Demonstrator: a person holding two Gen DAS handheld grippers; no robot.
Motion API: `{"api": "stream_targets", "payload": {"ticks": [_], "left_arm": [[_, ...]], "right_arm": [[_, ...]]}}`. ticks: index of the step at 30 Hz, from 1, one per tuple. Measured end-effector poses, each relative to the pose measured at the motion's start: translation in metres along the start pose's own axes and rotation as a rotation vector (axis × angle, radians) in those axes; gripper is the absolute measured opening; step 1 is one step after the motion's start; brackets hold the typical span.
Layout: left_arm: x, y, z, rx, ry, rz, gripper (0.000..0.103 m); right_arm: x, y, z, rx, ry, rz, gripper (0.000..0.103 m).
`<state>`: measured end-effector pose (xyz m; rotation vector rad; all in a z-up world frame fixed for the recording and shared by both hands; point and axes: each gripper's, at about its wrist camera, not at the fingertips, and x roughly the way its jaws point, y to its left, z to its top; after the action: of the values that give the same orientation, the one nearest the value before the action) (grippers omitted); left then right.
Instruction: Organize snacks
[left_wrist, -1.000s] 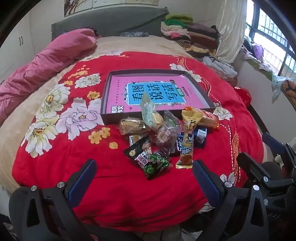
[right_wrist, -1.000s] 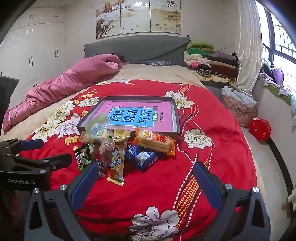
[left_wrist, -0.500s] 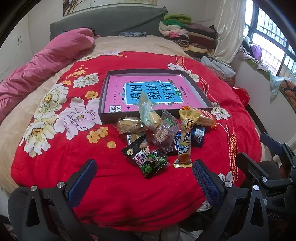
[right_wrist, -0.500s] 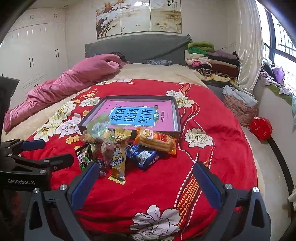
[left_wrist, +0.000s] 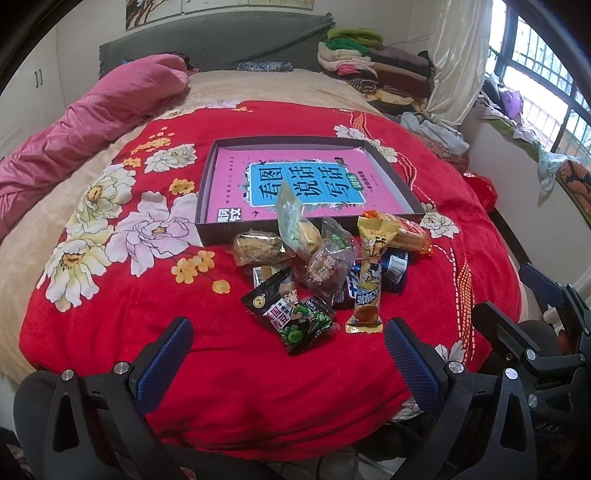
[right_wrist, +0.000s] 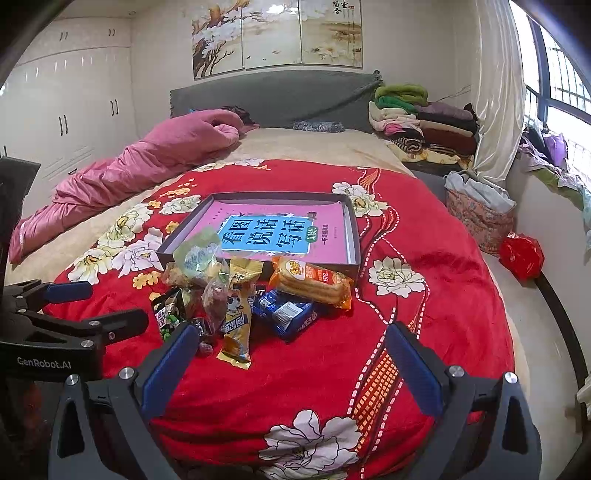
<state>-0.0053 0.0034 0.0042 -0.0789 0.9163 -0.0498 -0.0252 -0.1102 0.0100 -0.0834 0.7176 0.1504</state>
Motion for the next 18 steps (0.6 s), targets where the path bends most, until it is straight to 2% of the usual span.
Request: {"api": "stream_targets", "payload": {"ticks": [18], "left_arm": [[0.0005, 0.0009, -0.0001, 0.003, -0.002, -0.001, 0.103]], "right_arm": [[-0.0010, -0.0011, 0.0006, 0.003, -0.001, 0.002, 0.103]]}}
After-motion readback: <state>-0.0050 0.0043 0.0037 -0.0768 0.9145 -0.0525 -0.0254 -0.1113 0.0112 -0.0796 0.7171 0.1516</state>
